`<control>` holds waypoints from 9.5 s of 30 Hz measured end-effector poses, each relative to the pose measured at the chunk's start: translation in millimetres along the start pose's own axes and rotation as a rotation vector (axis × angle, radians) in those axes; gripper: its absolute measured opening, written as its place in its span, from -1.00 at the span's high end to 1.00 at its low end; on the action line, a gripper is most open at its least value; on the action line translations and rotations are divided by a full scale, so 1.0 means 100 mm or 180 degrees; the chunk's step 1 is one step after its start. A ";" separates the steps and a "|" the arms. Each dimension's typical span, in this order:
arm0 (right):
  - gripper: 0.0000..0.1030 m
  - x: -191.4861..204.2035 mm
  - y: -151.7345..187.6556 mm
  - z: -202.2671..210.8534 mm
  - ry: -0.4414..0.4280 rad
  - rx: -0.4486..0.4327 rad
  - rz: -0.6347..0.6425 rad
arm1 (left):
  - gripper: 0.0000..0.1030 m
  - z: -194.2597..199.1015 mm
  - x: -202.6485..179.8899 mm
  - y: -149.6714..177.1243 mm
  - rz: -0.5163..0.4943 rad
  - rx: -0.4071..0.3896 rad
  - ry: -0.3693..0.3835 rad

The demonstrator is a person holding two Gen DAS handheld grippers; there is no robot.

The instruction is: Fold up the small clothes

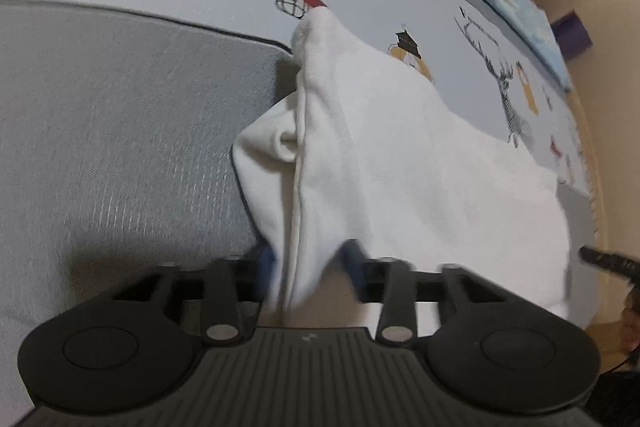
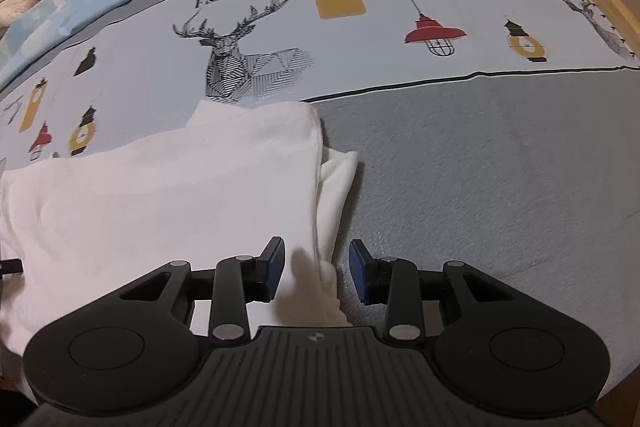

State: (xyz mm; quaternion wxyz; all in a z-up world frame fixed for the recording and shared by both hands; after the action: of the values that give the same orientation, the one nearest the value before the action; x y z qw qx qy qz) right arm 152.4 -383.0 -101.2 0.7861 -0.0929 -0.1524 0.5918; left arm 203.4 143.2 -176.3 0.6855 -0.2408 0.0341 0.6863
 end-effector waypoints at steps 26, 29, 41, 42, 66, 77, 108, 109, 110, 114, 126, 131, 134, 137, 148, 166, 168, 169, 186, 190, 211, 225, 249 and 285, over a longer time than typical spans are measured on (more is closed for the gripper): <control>0.29 0.69 -0.20 0.22 0.0141 -0.0909 -0.0136 | 0.78 1.02 -0.57 -0.17 -0.0441 -0.0553 0.0030; 0.28 0.52 -0.22 0.43 0.0182 -0.1189 -0.0251 | 0.78 0.85 -0.97 -0.22 -0.0550 -0.0489 0.0204; 0.29 -0.09 -0.20 0.70 0.0244 -0.1425 -0.0474 | 0.72 0.02 -2.46 -0.16 -0.0811 -0.0344 0.0568; 0.29 -0.10 -0.20 0.69 0.0241 -0.1423 -0.0471 | 0.70 -0.03 -2.52 -0.15 -0.0837 -0.0334 0.0613; 0.07 1.09 0.02 -0.17 -0.0772 0.0010 -0.0115 | 0.25 0.48 -1.51 -0.18 -0.0811 -0.0373 0.0036; 0.95 1.43 0.08 -0.25 -0.0511 -0.0263 0.0263 | 0.25 0.64 -1.39 -0.10 -0.0979 -0.0428 -0.0046; 0.80 0.88 0.56 0.14 -0.1348 0.0636 0.0871 | 0.24 0.50 -1.56 -0.07 -0.1160 -0.0345 -0.0152; 0.79 0.83 0.57 0.12 -0.1284 0.0678 0.0872 | 0.24 0.49 -1.56 -0.06 -0.1170 -0.0335 -0.0147; 0.79 0.81 0.60 0.08 -0.1199 0.0751 0.0894 | 0.24 0.48 -1.56 -0.06 -0.1180 -0.0323 -0.0141; 0.67 0.82 0.75 -0.09 -0.0879 0.0992 0.1142 | 0.23 0.45 -1.56 -0.07 -0.1230 -0.0277 -0.0144; 0.17 0.85 0.43 -0.18 -0.0858 0.0374 0.0634 | 0.23 0.10 -1.80 0.24 -0.1628 0.0186 0.0282; 0.24 0.85 0.50 -0.39 -0.0653 0.0636 0.0675 | 0.22 -0.36 -1.88 0.59 -0.2309 0.0620 -0.0233; 0.23 0.83 0.44 -0.32 -0.0690 0.0536 0.0648 | 0.19 -0.20 -1.79 0.34 -0.1813 0.0512 0.0018; -0.04 0.73 0.31 -0.26 -0.0907 0.0286 0.0324 | -0.20 -0.06 -1.61 0.07 -0.1301 0.0198 0.0180; 0.02 0.62 0.22 -0.71 -0.1026 0.0340 -0.0412 | -0.30 -0.62 -1.23 -0.03 -0.0353 0.0229 0.0327; 0.09 0.94 -0.39 -0.34 -0.0914 -0.1002 -0.0481 | -0.03 0.12 -1.10 -0.71 -0.0497 -0.1022 0.0065; 0.09 0.91 -0.40 -0.33 -0.0928 -0.1033 -0.0552 | -0.03 0.07 -1.01 -0.69 -0.0387 -0.0868 0.0083; 0.09 0.93 -0.40 -0.33 -0.1038 -0.1009 -0.0539 | -0.03 0.04 -0.97 -0.69 -0.0356 -0.0788 0.0054; 0.60 1.27 0.07 -0.79 -0.0677 0.0195 0.0266 | 0.15 -0.51 -0.78 -0.33 -0.0265 0.0088 -0.0147; 0.39 1.23 0.13 -0.88 -0.0471 0.0354 0.0372 | 0.13 -0.43 -0.84 -0.30 -0.0376 0.0053 -0.0284; -0.81 1.04 1.09 1.18 -0.0431 -0.1535 0.0495 | -0.99 1.19 -1.86 0.95 -0.1009 -0.1482 -0.1326; -0.89 1.37 1.50 1.06 -0.0322 -0.1607 0.0649 | -0.99 0.99 -2.03 1.37 -0.0869 -0.1607 -0.1128; -0.88 1.53 1.52 0.92 -0.0306 -0.1476 0.0783 | -0.99 0.93 -1.93 1.35 -0.0642 -0.1529 -0.1092; -0.87 1.52 1.54 0.89 -0.0280 -0.1451 0.0771 | -0.99 0.91 -1.92 1.35 -0.0624 -0.1512 -0.1096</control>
State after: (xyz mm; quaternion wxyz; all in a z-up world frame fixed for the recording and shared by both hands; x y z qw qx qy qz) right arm 21.0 -197.3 -48.3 0.6609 -0.2594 -0.3037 0.6354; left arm 37.3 -7.8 -62.2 0.6687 -0.2765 -0.2673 0.6364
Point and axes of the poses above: each gripper's, at about its wrist camera, not at the fingertips, and z roughly against the way its jaws point, x to its left, y to its underside, the point moved 2 cm from there along -z, roughly the way its jaws point, and after that the axes turned 4 degrees about -z, right-handed, at the moved point
